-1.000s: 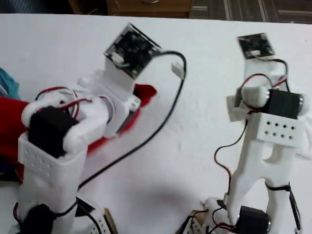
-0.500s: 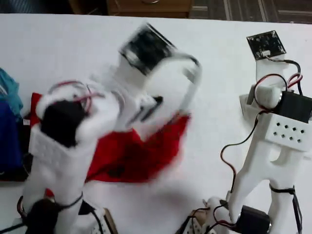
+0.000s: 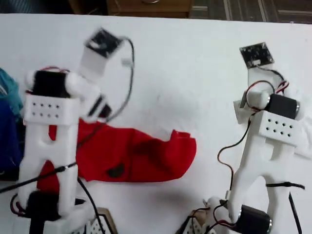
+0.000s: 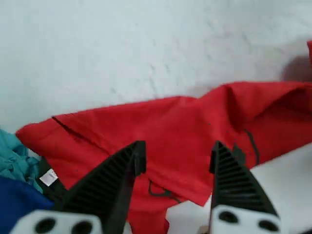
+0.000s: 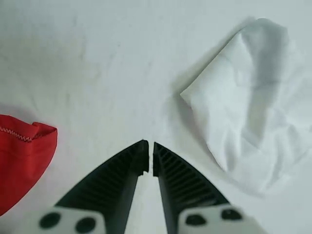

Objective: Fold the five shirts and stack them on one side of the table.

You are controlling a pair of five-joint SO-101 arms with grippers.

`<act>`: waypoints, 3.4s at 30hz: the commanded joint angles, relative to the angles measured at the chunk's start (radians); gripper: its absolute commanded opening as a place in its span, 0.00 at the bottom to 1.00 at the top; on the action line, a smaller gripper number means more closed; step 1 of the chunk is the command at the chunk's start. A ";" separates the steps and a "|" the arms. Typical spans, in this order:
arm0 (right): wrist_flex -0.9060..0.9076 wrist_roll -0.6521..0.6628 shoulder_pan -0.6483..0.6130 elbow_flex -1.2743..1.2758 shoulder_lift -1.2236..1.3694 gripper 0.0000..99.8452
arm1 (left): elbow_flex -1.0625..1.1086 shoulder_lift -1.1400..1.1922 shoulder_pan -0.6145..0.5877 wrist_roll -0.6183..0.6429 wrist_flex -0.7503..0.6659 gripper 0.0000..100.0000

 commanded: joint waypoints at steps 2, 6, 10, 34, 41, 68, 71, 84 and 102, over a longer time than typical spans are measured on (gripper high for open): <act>-0.065 0.009 0.005 0.032 -0.022 0.02 | 0.289 -0.095 0.060 -0.029 0.014 0.23; -0.119 0.009 0.005 0.078 -0.022 0.02 | 0.444 -0.123 0.115 -0.086 -0.011 0.23; -0.154 0.009 0.005 0.120 -0.022 0.02 | 0.550 -0.087 0.081 -0.143 -0.040 0.23; -0.196 0.009 0.005 0.144 -0.022 0.02 | 0.506 0.437 -0.068 -0.183 -0.275 0.23; -0.196 0.009 0.005 0.144 -0.022 0.02 | 0.475 0.443 -0.066 -0.175 -0.321 0.23; -0.097 0.009 -0.225 0.143 -0.022 0.02 | 0.005 0.443 -0.071 -0.061 -0.161 0.03; -0.090 0.005 -0.343 0.143 -0.021 0.02 | 0.005 0.445 -0.069 -0.061 -0.164 0.03; -0.087 0.000 -0.521 0.141 0.239 0.19 | 0.007 0.445 -0.074 -0.063 -0.164 0.03; -0.154 0.008 -0.568 0.140 0.506 0.19 | 0.007 0.445 -0.074 -0.064 -0.190 0.03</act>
